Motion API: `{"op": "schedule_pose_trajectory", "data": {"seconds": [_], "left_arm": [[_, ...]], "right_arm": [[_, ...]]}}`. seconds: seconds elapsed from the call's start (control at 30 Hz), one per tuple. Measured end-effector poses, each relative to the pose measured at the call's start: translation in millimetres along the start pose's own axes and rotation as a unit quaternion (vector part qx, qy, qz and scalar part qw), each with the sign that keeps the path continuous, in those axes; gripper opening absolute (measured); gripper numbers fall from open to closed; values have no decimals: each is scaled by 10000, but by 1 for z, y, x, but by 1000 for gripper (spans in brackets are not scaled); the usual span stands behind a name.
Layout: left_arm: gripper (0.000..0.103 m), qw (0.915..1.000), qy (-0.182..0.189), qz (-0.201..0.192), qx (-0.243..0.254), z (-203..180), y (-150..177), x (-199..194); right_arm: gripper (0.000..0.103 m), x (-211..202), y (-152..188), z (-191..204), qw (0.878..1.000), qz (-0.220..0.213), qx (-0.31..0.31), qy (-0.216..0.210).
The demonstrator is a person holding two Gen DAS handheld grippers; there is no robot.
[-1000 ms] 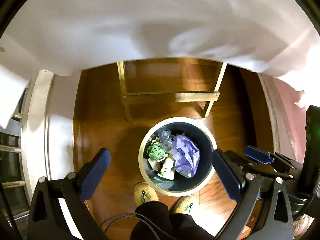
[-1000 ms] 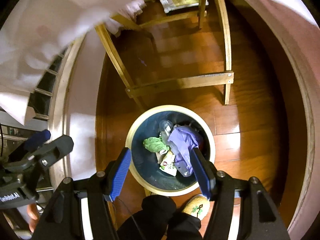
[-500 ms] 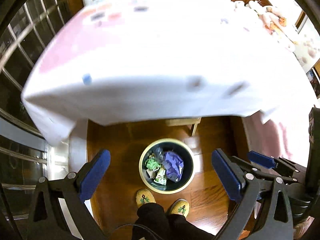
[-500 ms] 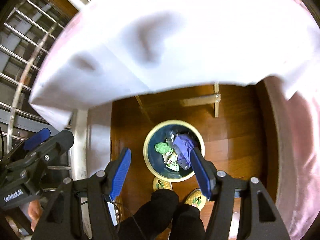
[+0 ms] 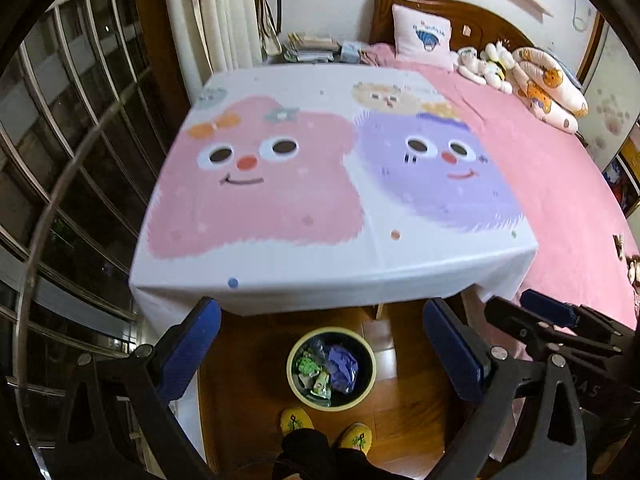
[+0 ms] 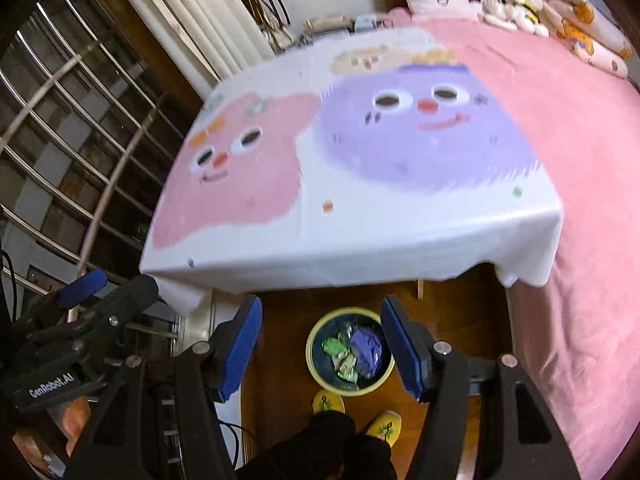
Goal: Collect trash
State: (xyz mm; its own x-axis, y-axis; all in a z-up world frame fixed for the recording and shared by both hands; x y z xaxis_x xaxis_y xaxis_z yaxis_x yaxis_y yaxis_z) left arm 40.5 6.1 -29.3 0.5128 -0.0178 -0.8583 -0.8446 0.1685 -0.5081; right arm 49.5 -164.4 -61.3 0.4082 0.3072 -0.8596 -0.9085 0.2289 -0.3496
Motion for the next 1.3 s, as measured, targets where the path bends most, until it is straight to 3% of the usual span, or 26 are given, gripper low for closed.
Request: {"op": "schedule_pose_trajectory", "data": {"seconds": [0.37,1.3], "left_arm": [[100,9994,-276,-203,-67,3,-10,-10],[100,9988,-438,-66,-201,8,-15,10]], "right_arm": [[62,-27,-23,21,9982,-465,-360,67],[62,-7,-33,20,9982,-433,-392,115]]}}
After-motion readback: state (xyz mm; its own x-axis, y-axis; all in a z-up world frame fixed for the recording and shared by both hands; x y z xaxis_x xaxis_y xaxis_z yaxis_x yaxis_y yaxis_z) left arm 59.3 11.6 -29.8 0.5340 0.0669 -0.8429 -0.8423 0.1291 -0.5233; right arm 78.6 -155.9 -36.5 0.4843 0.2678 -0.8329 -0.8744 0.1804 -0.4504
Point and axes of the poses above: each gripper's, at about its wrist camera, not at the fingertips, and x roughly the way its jaws point, z to its left, y to its underside, the point moved 9 cm from there along x, roughly the way its jaws point, and after that the axes turned 14 degrees about x, right-handed, at the moved point
